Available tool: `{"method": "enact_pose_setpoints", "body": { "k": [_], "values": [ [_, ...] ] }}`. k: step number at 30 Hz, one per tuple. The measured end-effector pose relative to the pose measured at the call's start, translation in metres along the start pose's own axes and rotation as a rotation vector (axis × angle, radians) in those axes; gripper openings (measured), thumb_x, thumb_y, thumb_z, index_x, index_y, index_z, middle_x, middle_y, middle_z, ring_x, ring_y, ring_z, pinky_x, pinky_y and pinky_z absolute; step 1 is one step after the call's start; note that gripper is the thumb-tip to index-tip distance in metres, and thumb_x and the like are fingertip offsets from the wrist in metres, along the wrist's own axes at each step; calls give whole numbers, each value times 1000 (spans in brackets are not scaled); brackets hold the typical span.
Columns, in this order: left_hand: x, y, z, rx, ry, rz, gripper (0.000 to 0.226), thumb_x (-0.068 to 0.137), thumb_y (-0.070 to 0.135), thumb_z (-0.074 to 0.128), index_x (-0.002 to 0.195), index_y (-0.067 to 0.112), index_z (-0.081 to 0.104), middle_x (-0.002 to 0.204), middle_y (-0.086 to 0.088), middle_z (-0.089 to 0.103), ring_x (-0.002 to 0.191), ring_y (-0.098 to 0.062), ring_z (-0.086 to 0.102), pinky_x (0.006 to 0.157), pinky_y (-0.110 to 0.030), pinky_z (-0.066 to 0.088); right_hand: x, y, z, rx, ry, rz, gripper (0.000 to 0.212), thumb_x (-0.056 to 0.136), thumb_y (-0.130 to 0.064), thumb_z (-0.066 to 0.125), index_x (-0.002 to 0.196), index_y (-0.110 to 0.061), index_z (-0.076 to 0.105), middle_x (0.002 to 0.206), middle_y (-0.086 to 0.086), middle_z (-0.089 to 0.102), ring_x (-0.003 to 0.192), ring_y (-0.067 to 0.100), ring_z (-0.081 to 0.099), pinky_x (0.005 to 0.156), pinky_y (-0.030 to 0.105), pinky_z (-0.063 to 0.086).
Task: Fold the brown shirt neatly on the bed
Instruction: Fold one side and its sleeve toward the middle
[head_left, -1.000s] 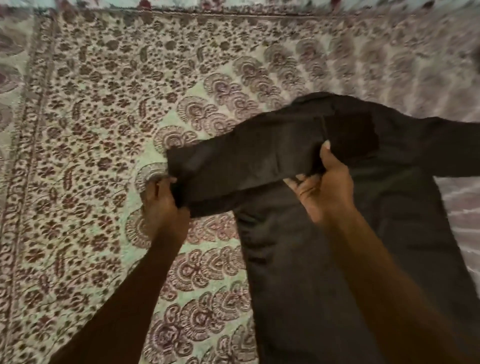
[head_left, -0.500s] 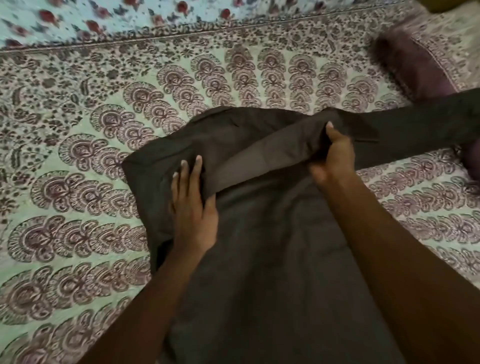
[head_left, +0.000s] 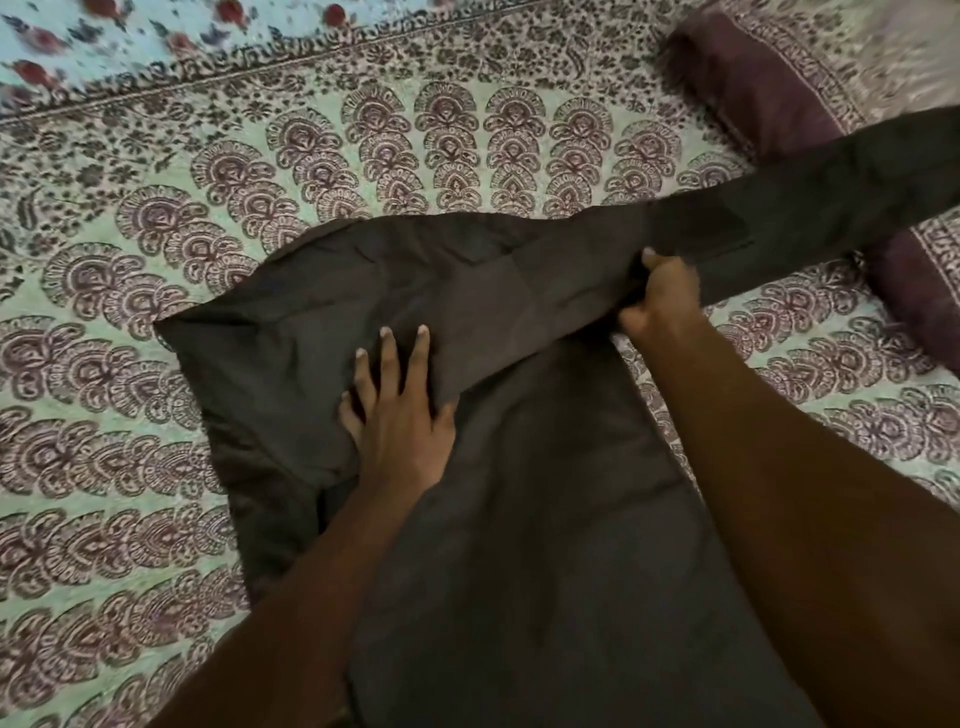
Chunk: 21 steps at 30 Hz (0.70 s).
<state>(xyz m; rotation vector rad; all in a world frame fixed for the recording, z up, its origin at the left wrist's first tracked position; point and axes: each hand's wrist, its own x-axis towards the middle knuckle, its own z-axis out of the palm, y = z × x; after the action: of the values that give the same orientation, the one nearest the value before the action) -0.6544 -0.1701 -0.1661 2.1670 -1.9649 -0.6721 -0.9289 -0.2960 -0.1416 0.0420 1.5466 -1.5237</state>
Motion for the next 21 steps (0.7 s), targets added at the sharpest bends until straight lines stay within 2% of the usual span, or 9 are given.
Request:
{"method": "enact_pose_setpoints", "body": {
  "k": [2, 5, 7, 10, 13, 16, 18, 19, 21],
  "values": [
    [1, -2, 10, 64, -35, 9, 86, 93, 57, 53, 160, 46, 2, 172, 5, -14, 158, -31, -11, 121, -66, 10, 18, 4, -12, -38, 34, 29, 39, 95, -3, 55, 132, -14, 63, 120, 14, 73, 106, 35, 70, 91, 67, 54],
    [5, -3, 16, 115, -73, -1, 89, 88, 76, 45, 158, 50, -2, 169, 8, -23, 156, -29, -20, 120, -65, 5, 13, -5, -10, -2, 23, -40, 32, 99, 4, 51, 126, -12, 58, 124, 15, 66, 115, 37, 65, 98, 57, 53],
    [9, -2, 16, 121, -98, -22, 92, 84, 81, 43, 157, 53, -5, 168, 11, -26, 156, -28, -21, 120, -64, 5, 12, -12, -6, 54, 30, -113, 41, 100, 9, 49, 133, -14, 54, 127, 18, 63, 120, 37, 63, 104, 52, 51],
    [11, -3, 15, 137, -135, -35, 93, 83, 83, 43, 155, 55, -9, 167, 12, -29, 155, -28, -24, 121, -64, 5, 18, -14, -17, -8, 99, -146, 49, 92, 10, 56, 139, -3, 53, 130, 21, 65, 114, 36, 66, 103, 53, 54],
    [12, -4, 12, 133, -169, -35, 93, 83, 84, 42, 155, 56, -10, 165, 13, -32, 154, -28, -25, 121, -64, 4, 4, -14, -29, -417, 225, -259, 63, 78, -15, 61, 138, -2, 52, 131, 19, 63, 116, 35, 65, 105, 48, 54],
    [12, -2, 10, 139, -203, -38, 92, 84, 85, 39, 154, 56, -13, 163, 14, -36, 154, -27, -28, 121, -63, 2, -25, 2, -38, -1075, 248, -515, 79, 86, -18, 61, 156, 1, 30, 155, 26, 32, 136, 43, 42, 113, 46, 40],
    [12, -1, 9, 144, -214, -40, 91, 84, 86, 37, 154, 57, -15, 163, 14, -37, 153, -27, -29, 121, -62, 2, -42, 18, -44, -1339, 118, -860, 73, 89, -23, 62, 155, -5, 36, 157, 27, 31, 137, 47, 37, 111, 51, 37],
    [12, -1, 9, 146, -221, -43, 91, 84, 86, 36, 153, 57, -15, 163, 14, -37, 153, -27, -30, 122, -62, 1, -41, 29, -47, -1414, -62, -998, 66, 91, -27, 61, 151, -8, 44, 155, 26, 37, 136, 48, 40, 112, 53, 38],
    [13, -1, 8, 141, -238, -51, 93, 83, 87, 37, 153, 57, -15, 162, 15, -38, 153, -27, -30, 122, -62, 0, -33, 45, -50, -1548, -434, -1005, 57, 95, -38, 53, 146, -13, 54, 154, 21, 45, 139, 44, 42, 113, 56, 40]
  ]
}}
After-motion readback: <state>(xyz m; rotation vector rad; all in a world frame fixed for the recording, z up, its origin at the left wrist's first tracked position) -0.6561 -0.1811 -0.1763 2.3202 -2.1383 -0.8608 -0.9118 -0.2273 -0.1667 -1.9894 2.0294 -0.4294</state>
